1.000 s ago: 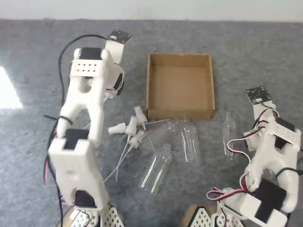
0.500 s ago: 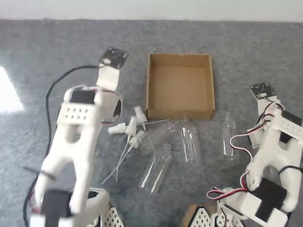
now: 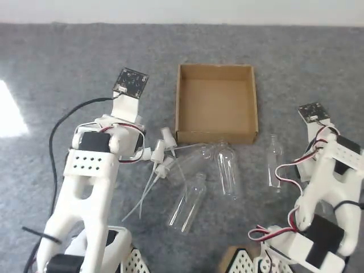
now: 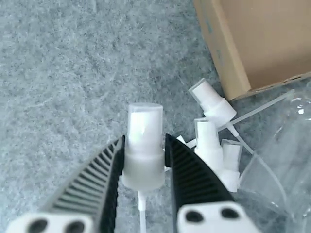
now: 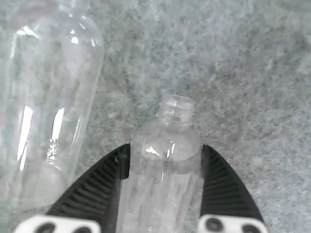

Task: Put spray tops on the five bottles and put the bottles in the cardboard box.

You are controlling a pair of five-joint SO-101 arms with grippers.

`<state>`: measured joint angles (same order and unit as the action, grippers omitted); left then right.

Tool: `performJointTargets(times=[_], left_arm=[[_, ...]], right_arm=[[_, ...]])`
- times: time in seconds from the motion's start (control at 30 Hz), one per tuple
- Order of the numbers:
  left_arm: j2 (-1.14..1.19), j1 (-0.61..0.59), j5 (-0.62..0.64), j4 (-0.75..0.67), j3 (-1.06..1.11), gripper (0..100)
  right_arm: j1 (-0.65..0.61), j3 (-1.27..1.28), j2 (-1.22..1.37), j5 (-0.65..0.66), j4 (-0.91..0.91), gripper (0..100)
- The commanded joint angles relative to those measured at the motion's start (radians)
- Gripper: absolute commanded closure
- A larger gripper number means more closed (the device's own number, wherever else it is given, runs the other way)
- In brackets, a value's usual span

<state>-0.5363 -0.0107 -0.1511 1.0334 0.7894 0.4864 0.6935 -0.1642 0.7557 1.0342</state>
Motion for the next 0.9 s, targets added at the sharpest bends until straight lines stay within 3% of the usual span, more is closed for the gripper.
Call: performJointTargets(times=[0.0, 0.17, 0.4, 0.47, 0.63, 0.77, 0.87], left_arm=[[-0.041, 0.003, 0.008, -0.025, -0.002, 99], [-0.041, 0.003, 0.008, -0.025, -0.002, 99], [-0.041, 0.003, 0.008, -0.025, -0.002, 99], [-0.041, 0.003, 0.008, -0.026, -0.002, 99], [-0.049, 0.003, 0.008, -0.026, -0.013, 99], [-0.051, -0.002, 0.009, -0.011, -0.125, 99], [-0.051, 0.003, 0.017, 0.051, -0.283, 99]], right_arm=[[-0.007, 0.008, -0.024, -0.003, 0.01, 87.6], [-0.005, 0.012, -0.024, -0.011, 0.019, 76.7], [-0.005, 0.012, -0.024, -0.009, 0.012, 78.0], [-0.005, 0.012, -0.024, -0.008, 0.012, 81.2], [-0.015, -0.017, -0.039, -0.005, 0.01, 99.8], [-0.016, -0.175, -0.102, -0.032, 0.033, 99.7], [-0.113, -0.328, -0.206, -0.181, 0.122, 99.4]])
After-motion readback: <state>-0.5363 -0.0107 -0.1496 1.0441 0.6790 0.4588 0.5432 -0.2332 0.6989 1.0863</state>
